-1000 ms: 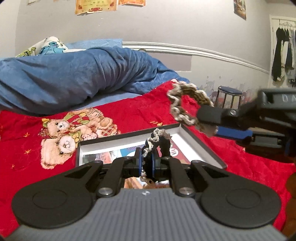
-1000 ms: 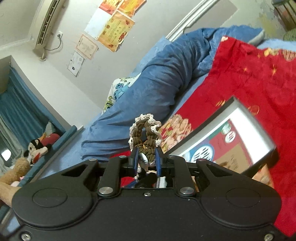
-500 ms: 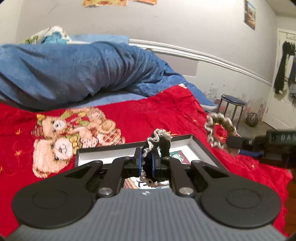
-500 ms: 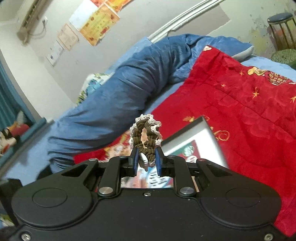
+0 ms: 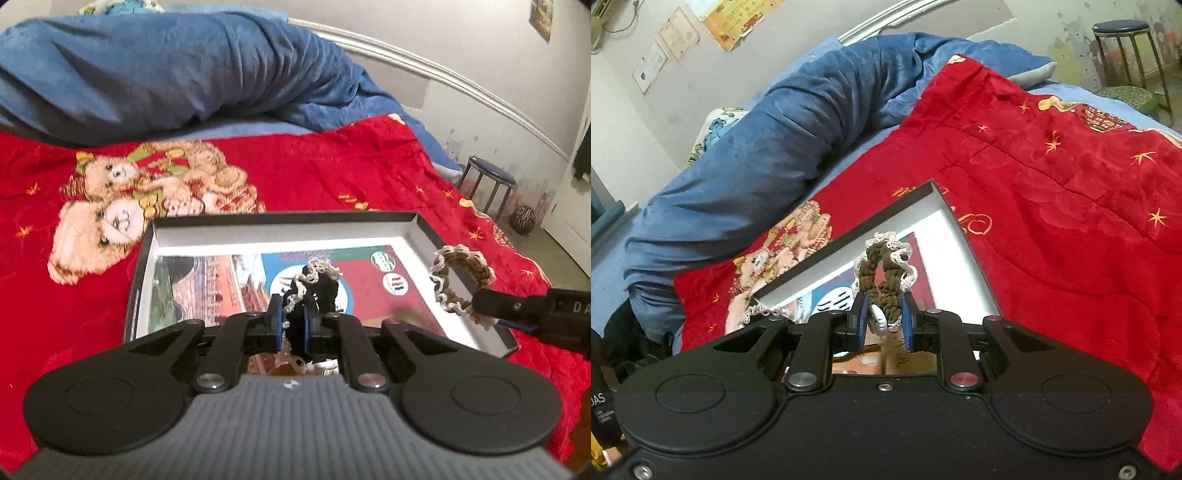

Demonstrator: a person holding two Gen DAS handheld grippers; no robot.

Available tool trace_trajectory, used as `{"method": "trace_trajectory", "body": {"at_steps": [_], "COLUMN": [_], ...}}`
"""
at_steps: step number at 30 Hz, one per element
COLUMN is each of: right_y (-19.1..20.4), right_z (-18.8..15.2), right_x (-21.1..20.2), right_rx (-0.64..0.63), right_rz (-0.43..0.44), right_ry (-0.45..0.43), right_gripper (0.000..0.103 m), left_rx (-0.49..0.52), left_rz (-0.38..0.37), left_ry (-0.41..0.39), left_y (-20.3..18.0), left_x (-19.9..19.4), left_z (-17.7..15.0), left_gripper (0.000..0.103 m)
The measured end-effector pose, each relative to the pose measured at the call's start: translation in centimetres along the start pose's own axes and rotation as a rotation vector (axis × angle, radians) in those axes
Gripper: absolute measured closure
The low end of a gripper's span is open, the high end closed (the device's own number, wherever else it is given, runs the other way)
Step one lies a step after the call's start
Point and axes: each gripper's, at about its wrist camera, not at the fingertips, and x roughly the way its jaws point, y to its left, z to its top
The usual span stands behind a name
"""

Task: Organize objects
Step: 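Lift both scrunchies and carry them over the black box, then lower both scrunchies into the box and open both grippers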

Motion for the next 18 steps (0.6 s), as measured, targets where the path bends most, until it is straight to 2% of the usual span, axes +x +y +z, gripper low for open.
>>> {"method": "trace_trajectory", "body": {"at_steps": [8,13,18], "right_y": [-0.8,-0.3,-0.2], "right_z": [-0.3,-0.8,-1.1], "right_x": [0.4,0.8,1.0], "right_rx": [0.006,-0.012,-0.01], "right_rz": [-0.049,-0.049,-0.054], "right_ry": [0.022,0.041,0.049], "right_gripper": [0.084,0.084,0.084], "left_rx": [0.035,0.071,0.069], "left_rz": [-0.01,0.017,0.006], "left_ry": [0.041,0.053,0.066], "left_y": [-0.7,-1.2,-1.2], "left_x": [0.8,1.0,1.2], "left_z": [-0.9,-1.3,-1.3], "left_gripper": [0.089,0.087,0.087]}}
